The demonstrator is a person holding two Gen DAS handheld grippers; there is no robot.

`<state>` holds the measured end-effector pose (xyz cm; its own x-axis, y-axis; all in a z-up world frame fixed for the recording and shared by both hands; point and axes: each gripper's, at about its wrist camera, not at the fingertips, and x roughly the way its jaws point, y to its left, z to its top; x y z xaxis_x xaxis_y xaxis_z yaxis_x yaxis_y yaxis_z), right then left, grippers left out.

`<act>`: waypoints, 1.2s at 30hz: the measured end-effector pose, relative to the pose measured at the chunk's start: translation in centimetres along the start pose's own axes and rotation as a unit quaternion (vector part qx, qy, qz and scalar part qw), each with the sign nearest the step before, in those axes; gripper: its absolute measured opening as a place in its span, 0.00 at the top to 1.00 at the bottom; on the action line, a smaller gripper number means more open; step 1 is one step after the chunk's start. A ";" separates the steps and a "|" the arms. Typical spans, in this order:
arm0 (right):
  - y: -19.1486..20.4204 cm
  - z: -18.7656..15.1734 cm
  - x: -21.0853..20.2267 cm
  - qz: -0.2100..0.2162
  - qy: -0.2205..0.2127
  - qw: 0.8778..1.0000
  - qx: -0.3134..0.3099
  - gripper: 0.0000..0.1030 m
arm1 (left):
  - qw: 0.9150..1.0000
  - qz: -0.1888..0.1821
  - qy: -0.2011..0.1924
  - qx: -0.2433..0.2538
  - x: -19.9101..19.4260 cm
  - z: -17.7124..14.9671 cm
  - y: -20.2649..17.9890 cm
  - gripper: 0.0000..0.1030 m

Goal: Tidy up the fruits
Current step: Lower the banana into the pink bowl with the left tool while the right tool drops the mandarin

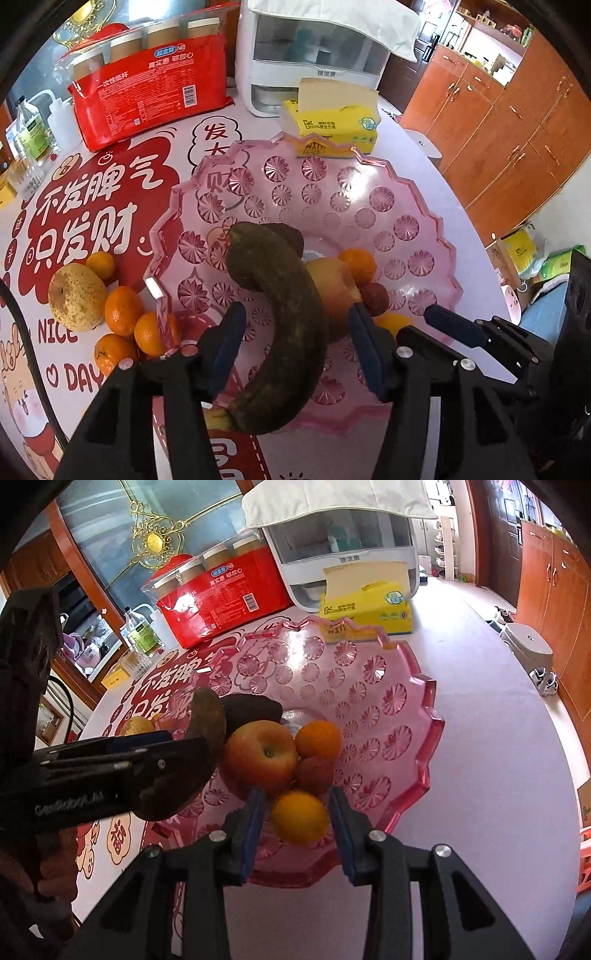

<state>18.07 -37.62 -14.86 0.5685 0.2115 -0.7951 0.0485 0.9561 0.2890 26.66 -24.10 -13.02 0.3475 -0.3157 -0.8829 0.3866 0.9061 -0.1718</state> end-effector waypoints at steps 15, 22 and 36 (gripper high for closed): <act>2.0 -0.5 -3.0 -0.001 -0.024 1.000 -0.008 0.51 | 0.996 -0.007 -0.019 -0.090 -5.2 -3.0 4.4 0.34; 3.9 -1.4 -3.9 0.005 -0.021 1.000 -0.006 0.51 | 0.993 -0.002 -0.025 -0.119 -7.8 -6.4 7.3 0.34; 9.0 -3.7 -3.4 0.037 0.016 0.999 0.028 0.51 | 0.990 0.012 -0.008 -0.142 -10.4 -11.3 13.6 0.34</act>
<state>13.52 -28.92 -11.55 0.5462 0.2879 -0.7866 0.0543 0.9249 0.3762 18.67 -5.28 -11.07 0.3685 -0.2949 -0.8816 0.1229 0.9555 -0.2683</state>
